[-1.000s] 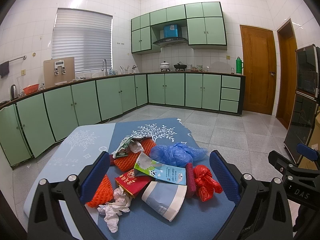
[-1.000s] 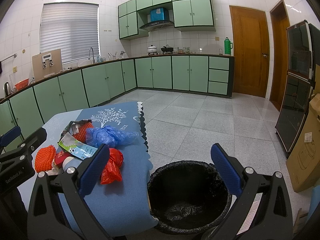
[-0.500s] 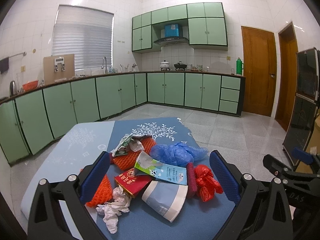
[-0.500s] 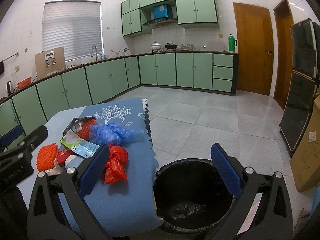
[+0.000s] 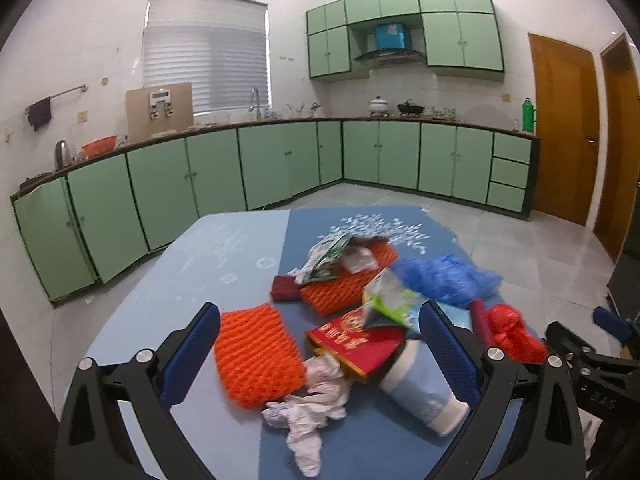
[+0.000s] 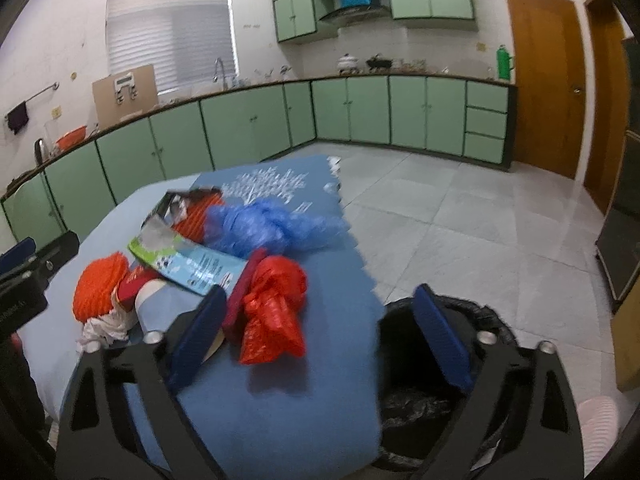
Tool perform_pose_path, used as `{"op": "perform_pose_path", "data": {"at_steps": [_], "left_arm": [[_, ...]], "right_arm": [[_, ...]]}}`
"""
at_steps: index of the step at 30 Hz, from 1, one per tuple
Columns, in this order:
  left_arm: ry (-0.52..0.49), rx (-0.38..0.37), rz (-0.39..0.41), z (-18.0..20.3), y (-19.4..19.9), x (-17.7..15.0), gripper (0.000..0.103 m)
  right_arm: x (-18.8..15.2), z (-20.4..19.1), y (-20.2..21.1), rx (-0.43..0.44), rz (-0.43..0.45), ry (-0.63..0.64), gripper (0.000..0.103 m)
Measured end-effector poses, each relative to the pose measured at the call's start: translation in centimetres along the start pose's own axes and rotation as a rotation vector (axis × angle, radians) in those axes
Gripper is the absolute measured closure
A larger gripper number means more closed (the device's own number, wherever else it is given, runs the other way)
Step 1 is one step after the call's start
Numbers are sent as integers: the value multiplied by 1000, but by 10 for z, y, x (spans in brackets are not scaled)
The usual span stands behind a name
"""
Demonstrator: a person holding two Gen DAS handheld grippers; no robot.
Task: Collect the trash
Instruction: 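Grasp the red plastic bag with the right gripper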
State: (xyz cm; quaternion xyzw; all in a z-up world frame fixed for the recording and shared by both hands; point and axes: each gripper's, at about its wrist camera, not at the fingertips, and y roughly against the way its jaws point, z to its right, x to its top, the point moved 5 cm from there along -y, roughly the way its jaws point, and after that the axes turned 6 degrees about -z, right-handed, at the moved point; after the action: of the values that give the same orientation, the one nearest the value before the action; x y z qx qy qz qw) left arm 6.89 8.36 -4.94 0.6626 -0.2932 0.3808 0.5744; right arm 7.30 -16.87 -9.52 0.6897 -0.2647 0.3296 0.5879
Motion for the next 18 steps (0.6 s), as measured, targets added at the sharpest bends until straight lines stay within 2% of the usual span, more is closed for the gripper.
{"op": "perform_pose_path", "data": {"at_steps": [8,10,12,14,18], "left_arm": [[5,1,-47,-3,-17,-11,7],[-4,-5,-59,-2,-21,-13,12],[-14,-13,-76,2,-24,-16,14],[-18,-21,-86,4,-26,-19,14],[-28,-33,-99,11,-28,-21,14]], "right_arm": [[-14,-16,-44,36,-104,52,44],[-16,-19,-53,58,-128,55,50],[-18,-19,-56,75,-145,58,56],[-20,-20,-59,101,-160,59,68],[-22,-21,-55,142,-168,64,77]]}}
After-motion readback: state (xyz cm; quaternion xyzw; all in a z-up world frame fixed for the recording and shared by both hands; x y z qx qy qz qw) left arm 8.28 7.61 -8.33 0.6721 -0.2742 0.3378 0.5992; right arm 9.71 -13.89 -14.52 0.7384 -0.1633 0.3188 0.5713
